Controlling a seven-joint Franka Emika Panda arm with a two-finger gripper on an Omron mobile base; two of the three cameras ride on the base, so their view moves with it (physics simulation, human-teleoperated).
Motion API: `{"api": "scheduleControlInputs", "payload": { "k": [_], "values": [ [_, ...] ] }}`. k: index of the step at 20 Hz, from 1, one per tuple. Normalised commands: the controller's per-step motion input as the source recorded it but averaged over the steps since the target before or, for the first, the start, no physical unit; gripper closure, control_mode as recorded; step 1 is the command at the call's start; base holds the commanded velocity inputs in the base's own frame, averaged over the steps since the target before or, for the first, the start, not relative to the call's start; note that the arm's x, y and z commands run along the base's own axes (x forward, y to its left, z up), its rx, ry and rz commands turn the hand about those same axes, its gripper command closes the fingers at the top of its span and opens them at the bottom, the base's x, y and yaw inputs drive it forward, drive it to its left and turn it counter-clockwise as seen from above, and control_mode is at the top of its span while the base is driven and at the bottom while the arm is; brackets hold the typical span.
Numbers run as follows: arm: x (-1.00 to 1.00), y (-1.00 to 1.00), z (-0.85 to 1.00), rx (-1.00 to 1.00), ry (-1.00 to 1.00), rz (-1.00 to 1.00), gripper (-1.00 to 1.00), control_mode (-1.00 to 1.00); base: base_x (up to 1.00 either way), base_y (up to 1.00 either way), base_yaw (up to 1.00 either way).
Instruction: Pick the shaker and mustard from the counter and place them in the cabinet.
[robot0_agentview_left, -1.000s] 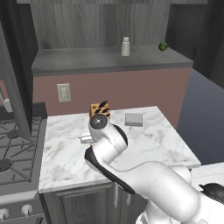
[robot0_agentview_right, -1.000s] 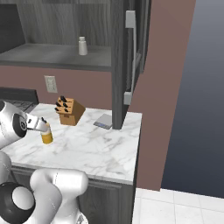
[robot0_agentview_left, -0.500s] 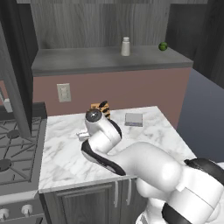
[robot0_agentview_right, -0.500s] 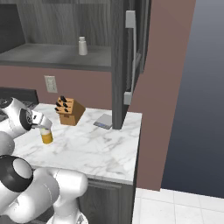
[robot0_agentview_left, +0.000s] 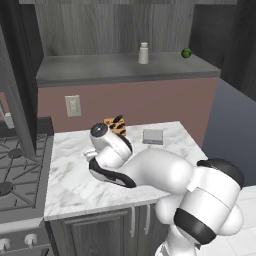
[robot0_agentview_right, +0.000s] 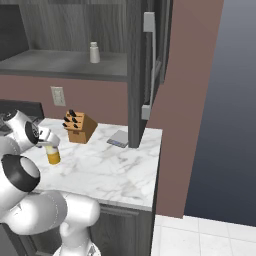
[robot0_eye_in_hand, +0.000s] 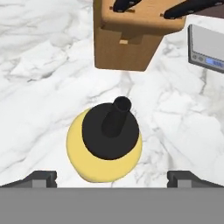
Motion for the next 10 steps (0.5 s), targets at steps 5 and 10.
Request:
{"api": "scheduleControlInputs", "payload": {
  "k": [5,10],
  "values": [
    [0.0,0.0,-0.31,0.0,-0.02,0.0,-1.0,-1.0,0.0,0.0,0.0],
    [0.0,0.0,-0.21,0.0,-0.07,0.0,-1.0,-1.0,0.0,0.0,0.0]
  ]
}}
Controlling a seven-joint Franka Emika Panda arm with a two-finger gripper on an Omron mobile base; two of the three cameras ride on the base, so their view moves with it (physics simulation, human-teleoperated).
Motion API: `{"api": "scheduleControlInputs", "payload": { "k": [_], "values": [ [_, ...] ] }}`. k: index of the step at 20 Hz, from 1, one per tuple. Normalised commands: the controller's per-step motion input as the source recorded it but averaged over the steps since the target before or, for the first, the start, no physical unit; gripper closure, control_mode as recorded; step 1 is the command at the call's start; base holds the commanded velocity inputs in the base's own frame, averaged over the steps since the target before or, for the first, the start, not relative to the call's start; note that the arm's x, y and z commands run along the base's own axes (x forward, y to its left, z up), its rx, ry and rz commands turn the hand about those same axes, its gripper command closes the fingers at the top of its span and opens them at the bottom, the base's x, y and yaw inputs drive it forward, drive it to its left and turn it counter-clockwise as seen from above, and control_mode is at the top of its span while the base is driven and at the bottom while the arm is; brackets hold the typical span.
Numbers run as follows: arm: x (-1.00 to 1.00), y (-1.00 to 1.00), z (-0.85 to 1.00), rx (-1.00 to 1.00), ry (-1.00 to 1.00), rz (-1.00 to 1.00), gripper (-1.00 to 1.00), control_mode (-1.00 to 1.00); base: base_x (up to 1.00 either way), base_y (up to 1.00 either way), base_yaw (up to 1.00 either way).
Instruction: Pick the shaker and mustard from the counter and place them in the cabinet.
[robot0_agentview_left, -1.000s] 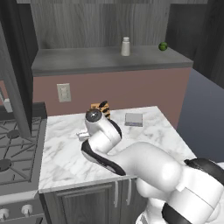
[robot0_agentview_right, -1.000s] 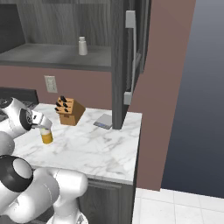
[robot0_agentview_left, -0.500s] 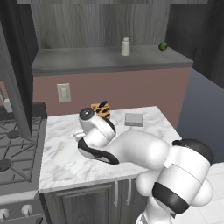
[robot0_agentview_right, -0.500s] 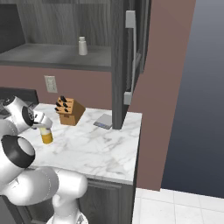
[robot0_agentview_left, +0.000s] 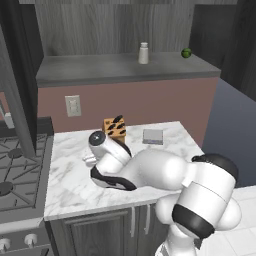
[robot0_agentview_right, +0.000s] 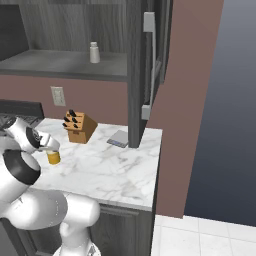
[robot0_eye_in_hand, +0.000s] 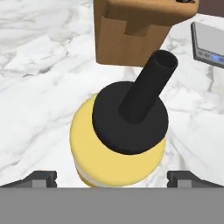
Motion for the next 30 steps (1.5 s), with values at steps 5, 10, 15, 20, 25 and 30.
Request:
{"api": "scheduleControlInputs", "payload": {
  "k": [5,10,15,20,25,30],
  "values": [
    [0.0,-0.01,-0.17,0.01,-0.2,0.0,-1.0,-1.0,0.0,0.0,0.0],
    [-0.01,-0.02,-0.19,0.03,-0.23,0.0,-1.0,-1.0,0.0,0.0,0.0],
    [0.13,-0.03,-0.21,0.01,-0.17,0.0,-1.0,-1.0,0.0,0.0,0.0],
    [0.32,-0.01,-0.3,0.0,-0.14,0.0,-1.0,-1.0,0.0,0.0,0.0],
    [0.25,0.0,-0.25,0.0,-0.12,0.0,1.0,-1.0,0.0,0.0,0.0],
    [-0.03,0.04,0.13,0.0,0.0,-0.02,1.0,-1.0,0.0,0.0,0.0]
  ]
}}
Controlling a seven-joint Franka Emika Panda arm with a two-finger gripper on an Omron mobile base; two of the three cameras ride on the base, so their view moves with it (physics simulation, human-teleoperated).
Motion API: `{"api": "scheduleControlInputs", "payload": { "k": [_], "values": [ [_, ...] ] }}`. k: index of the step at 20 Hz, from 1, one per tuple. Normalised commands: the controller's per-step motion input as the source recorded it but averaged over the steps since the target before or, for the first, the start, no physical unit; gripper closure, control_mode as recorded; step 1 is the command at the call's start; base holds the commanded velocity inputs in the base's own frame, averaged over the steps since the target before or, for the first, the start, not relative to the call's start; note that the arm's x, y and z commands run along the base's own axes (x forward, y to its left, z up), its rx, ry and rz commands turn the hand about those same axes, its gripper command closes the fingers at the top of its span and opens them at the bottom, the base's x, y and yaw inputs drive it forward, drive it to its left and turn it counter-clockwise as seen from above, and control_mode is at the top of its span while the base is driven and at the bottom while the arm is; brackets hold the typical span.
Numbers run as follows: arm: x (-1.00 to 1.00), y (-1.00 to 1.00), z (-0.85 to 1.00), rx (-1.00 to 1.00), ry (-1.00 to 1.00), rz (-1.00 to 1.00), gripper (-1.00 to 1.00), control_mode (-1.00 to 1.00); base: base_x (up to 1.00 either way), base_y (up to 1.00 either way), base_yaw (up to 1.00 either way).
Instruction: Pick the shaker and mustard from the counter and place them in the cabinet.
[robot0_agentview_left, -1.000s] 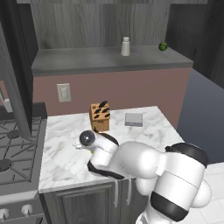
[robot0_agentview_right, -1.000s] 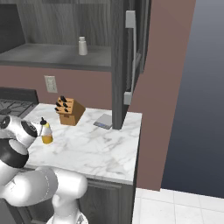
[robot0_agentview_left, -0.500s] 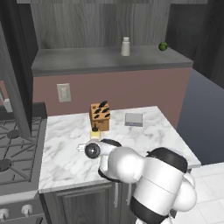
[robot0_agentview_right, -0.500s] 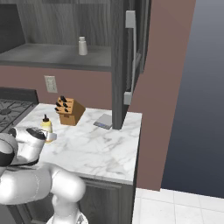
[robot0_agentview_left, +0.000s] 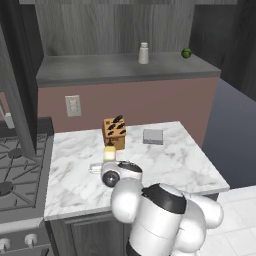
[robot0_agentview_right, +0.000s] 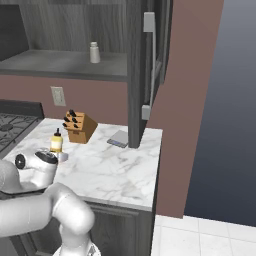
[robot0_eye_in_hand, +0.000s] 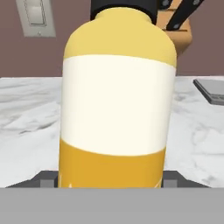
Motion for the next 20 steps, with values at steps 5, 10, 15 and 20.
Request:
{"api": "scheduleControlInputs", "payload": {
  "k": [5,10,15,20],
  "values": [
    [-0.33,0.0,0.87,0.01,0.08,-0.03,1.0,-1.0,0.0,0.0,0.0],
    [-0.37,0.0,1.0,0.0,0.12,0.0,1.0,-1.0,0.0,0.0,0.0],
    [-0.37,0.0,1.0,0.0,0.15,0.0,1.0,-1.0,0.0,0.0,0.0],
    [-0.42,0.0,1.0,-0.01,0.14,0.0,1.0,-1.0,0.0,0.0,0.0]
  ]
}}
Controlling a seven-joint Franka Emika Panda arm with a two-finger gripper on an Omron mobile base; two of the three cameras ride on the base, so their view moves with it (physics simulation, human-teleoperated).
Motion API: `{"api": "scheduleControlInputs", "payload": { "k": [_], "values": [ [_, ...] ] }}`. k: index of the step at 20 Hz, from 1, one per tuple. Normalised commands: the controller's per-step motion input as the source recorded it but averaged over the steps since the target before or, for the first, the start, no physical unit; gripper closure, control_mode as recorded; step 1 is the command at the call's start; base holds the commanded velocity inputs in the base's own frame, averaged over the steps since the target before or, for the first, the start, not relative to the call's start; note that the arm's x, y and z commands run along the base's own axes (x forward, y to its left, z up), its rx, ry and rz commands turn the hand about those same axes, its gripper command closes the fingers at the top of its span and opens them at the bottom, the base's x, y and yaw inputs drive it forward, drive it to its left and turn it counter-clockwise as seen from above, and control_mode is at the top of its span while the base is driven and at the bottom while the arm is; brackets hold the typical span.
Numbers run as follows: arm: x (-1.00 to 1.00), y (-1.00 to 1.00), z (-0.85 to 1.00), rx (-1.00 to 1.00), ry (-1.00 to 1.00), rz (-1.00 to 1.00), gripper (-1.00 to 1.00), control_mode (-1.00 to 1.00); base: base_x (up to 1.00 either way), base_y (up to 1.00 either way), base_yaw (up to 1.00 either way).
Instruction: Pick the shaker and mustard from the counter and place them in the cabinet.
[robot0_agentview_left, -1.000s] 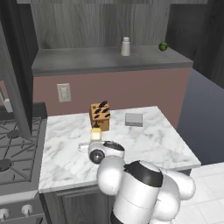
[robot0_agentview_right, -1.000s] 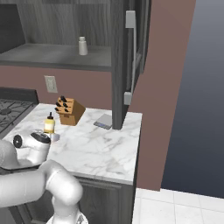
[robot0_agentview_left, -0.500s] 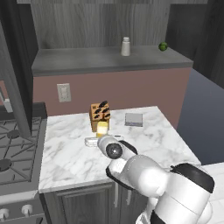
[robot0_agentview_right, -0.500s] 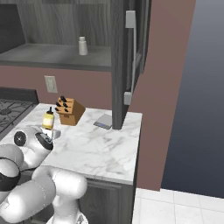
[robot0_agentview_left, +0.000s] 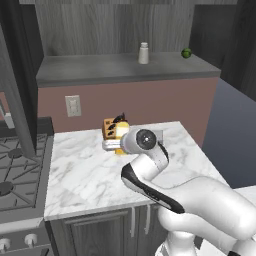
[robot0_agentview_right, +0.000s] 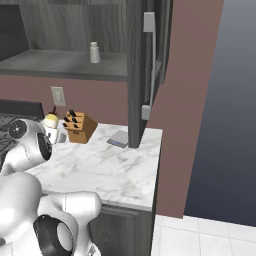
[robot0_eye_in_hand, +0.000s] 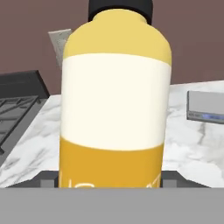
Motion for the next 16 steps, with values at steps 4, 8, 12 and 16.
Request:
{"api": "scheduleControlInputs", "payload": {
  "k": [4,8,12,16],
  "values": [
    [-0.61,0.0,0.86,-0.07,0.04,0.0,1.0,-1.0,0.0,0.0,0.0],
    [-0.79,0.02,0.43,-0.14,-0.14,0.03,1.0,-1.0,0.0,0.0,0.0],
    [-0.49,0.03,0.89,-0.06,-0.12,0.03,1.0,-1.0,0.0,0.0,0.0],
    [-0.34,0.0,1.0,-0.03,-0.14,0.0,1.0,-1.0,0.0,0.0,0.0]
  ]
}}
